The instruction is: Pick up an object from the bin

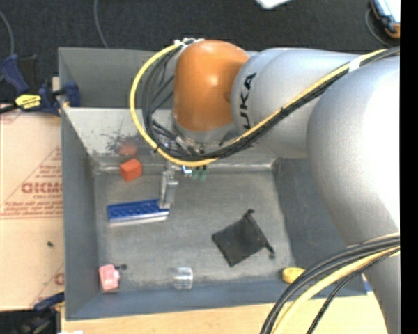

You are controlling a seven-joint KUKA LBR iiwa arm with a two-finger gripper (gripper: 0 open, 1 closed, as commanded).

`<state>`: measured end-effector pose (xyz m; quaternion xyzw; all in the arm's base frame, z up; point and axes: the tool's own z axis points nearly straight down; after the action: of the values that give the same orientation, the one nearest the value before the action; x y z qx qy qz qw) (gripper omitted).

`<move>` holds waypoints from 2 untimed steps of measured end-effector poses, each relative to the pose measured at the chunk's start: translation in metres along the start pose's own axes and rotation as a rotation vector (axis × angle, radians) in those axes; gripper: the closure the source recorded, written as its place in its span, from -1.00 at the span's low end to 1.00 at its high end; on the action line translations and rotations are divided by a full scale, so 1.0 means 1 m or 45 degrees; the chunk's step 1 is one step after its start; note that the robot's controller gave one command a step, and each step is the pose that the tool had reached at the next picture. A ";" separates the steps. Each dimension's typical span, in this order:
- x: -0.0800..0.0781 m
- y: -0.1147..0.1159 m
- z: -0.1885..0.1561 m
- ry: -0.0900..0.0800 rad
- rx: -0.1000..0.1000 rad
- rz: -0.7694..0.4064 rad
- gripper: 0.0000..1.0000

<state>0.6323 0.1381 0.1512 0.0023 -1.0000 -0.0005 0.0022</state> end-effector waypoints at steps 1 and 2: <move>-0.001 -0.001 -0.005 -0.007 -0.001 0.005 -1.00; 0.025 0.022 0.082 0.001 -0.001 -0.054 -1.00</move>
Offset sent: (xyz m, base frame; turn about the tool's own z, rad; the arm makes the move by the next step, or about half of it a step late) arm -0.0251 0.0225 -0.0812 -0.0374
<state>0.6069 0.1600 0.0689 0.0234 -0.9997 -0.0008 0.0024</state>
